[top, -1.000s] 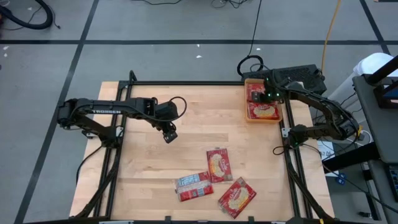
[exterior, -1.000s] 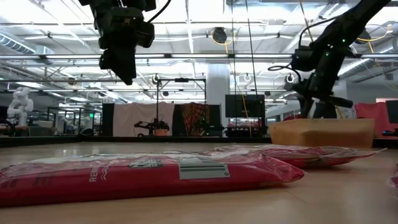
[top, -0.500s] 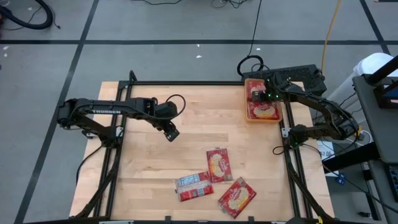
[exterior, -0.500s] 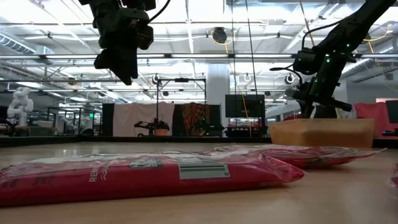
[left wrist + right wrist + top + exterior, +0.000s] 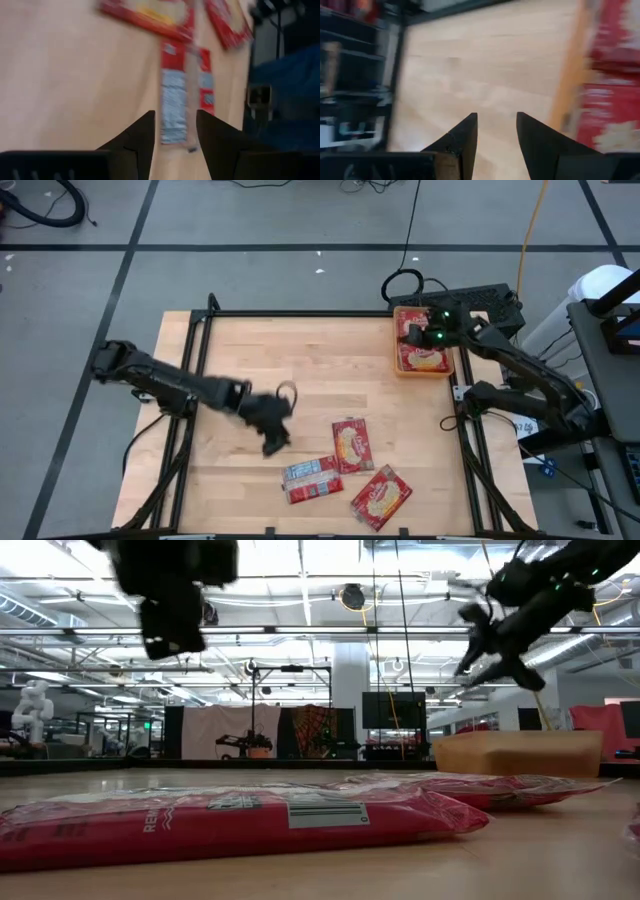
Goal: Sort popcorn bags into baskets
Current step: Put the red popcorn bag into the orange bin
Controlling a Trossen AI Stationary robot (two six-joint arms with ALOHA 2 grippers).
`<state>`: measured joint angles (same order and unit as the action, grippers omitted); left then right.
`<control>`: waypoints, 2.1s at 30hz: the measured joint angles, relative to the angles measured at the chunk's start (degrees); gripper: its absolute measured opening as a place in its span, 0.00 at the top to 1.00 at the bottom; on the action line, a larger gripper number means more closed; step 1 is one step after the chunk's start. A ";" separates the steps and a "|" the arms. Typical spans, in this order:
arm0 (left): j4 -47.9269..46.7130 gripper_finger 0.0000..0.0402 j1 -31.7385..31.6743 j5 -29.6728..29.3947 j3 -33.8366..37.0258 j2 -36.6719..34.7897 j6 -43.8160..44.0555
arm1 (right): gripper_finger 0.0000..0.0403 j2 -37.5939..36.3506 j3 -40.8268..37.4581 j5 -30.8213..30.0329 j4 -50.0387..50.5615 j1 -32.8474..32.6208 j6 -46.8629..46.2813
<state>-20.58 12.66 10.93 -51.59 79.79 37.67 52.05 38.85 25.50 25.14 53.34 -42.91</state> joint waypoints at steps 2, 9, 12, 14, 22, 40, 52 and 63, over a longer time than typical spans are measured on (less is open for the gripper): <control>2.90 0.61 4.95 -3.69 1.79 0.67 1.34 | 0.68 -2.99 0.00 0.00 -0.27 -1.81 -1.57; 8.36 0.38 19.82 -13.49 3.72 6.69 1.84 | 0.68 -6.69 0.02 -0.02 0.21 -7.78 -3.10; 8.94 0.27 22.95 -15.14 3.53 10.81 1.80 | 0.68 -6.33 0.02 -0.11 -0.56 -9.89 -3.98; 9.12 0.22 23.98 -15.34 3.53 13.34 1.86 | 0.68 -6.18 0.02 -0.20 -0.67 -11.21 -4.63; 9.70 0.24 22.58 -19.00 3.54 18.00 -3.09 | 0.68 -6.18 0.02 -5.62 -4.48 -17.31 -8.95; 30.75 0.67 19.96 -19.81 12.34 19.28 -15.05 | 0.68 -5.56 0.04 -16.37 -6.86 -28.20 -15.38; 34.70 0.99 8.05 -12.85 14.86 19.06 -26.81 | 0.68 -2.95 0.04 -16.83 -9.57 -32.01 -18.16; 22.71 1.00 0.75 -12.41 14.97 7.39 -32.70 | 0.68 1.60 0.11 -16.98 -33.59 -37.14 -19.26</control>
<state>2.14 13.41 -1.48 -36.62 87.18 4.97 53.65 38.96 8.52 -8.45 16.21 -62.17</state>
